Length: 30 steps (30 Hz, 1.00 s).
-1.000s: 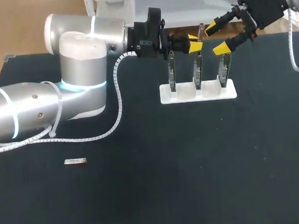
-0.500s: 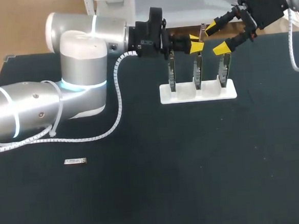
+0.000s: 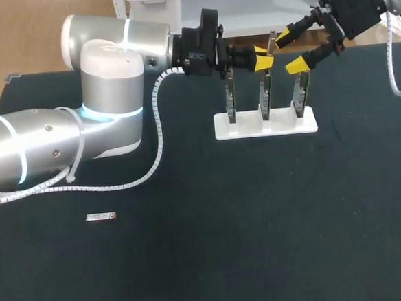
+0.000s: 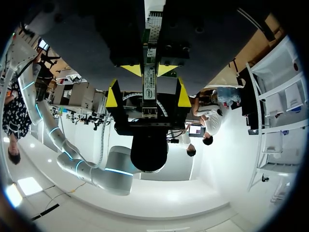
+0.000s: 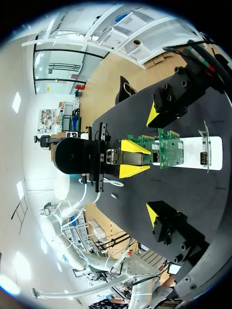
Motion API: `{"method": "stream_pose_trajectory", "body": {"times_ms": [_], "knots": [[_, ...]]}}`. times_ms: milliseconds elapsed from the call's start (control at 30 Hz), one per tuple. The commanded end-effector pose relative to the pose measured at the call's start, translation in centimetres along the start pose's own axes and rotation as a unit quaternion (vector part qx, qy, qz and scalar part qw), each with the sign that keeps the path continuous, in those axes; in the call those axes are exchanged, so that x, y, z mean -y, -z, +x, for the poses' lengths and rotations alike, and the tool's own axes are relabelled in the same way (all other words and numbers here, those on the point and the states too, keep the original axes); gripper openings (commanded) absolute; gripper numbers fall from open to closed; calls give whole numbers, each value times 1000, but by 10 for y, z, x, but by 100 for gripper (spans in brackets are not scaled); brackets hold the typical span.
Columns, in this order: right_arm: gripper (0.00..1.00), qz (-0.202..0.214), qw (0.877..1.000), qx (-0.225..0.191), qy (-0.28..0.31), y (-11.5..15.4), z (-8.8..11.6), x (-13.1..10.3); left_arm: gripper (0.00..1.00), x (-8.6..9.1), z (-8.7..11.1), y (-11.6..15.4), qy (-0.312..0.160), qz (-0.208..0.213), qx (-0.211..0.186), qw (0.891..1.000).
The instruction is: Pick up the optical module with the left hand, and insert it into the network port with the right hand.
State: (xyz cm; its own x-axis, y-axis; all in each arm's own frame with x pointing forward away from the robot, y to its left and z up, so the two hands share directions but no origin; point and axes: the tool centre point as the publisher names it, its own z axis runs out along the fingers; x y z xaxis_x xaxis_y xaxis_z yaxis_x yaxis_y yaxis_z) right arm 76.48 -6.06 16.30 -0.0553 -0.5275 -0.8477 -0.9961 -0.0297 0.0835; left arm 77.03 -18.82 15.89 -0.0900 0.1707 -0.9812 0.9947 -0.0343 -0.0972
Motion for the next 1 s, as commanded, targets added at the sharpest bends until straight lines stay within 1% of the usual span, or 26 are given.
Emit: {"method": "stream_pose_trajectory", "body": {"times_ms": [33,400,667,800,1000], "knots": [[100,2,1000,0,1,0,0,-2,0,-1,0,0,1,1,1,1000],[100,2,1000,0,1,0,0,-2,0,-1,0,0,1,1,1,1000],[100,37,999,-4,7,11,-3,10,0,-1,0,0,1,1,1,1000],[100,47,999,-3,13,15,-11,15,0,-1,0,0,1,1,1,1000],[100,45,999,10,18,14,-26,13,0,-1,0,0,1,1,1,1000]]}}
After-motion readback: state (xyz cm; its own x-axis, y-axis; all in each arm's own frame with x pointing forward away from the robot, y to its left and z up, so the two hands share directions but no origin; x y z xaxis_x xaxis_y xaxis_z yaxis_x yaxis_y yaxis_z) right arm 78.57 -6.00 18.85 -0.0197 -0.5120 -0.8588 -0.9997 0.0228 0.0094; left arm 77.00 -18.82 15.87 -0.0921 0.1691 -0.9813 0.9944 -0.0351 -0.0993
